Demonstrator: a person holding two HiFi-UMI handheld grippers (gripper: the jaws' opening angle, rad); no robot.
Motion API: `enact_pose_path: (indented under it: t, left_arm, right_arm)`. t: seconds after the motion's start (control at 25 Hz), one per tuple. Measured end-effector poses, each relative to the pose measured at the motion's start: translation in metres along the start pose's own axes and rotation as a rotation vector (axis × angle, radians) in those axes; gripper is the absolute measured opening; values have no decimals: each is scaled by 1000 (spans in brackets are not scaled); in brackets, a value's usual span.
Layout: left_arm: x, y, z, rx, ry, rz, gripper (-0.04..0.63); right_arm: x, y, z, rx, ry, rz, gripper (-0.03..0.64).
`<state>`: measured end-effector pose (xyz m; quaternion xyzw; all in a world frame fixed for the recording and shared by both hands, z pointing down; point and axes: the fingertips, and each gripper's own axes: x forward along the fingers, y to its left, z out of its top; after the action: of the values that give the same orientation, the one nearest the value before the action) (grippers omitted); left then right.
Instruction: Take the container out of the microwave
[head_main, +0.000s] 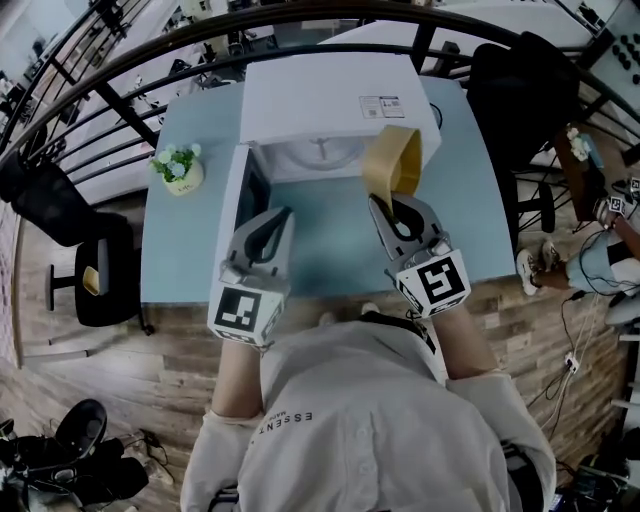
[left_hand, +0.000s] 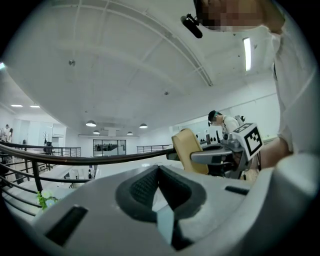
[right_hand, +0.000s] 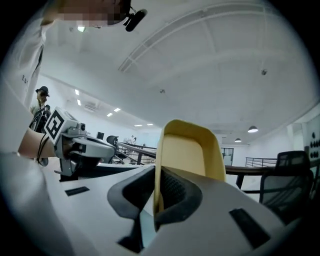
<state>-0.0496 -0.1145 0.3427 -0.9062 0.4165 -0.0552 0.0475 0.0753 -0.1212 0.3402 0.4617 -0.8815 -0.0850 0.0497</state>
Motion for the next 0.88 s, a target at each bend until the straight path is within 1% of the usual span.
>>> enact_pose_path:
  t: [0.12, 0.24, 0.36, 0.88]
  left_arm:
    - [2, 2, 5, 2, -15, -3, 2]
    - [3, 3, 8, 2, -27, -7, 2]
    - [5, 5, 9, 2, -35, -12, 2]
    - [6, 18, 12, 2, -48, 2, 2]
  right_arm:
    - [-3, -10, 9, 8, -29, -52, 32]
    - [-4, -18, 11, 14, -37, -95, 31]
    - [-1, -24, 12, 28, -40, -123, 26]
    - [13, -22, 13, 12, -11, -109, 17]
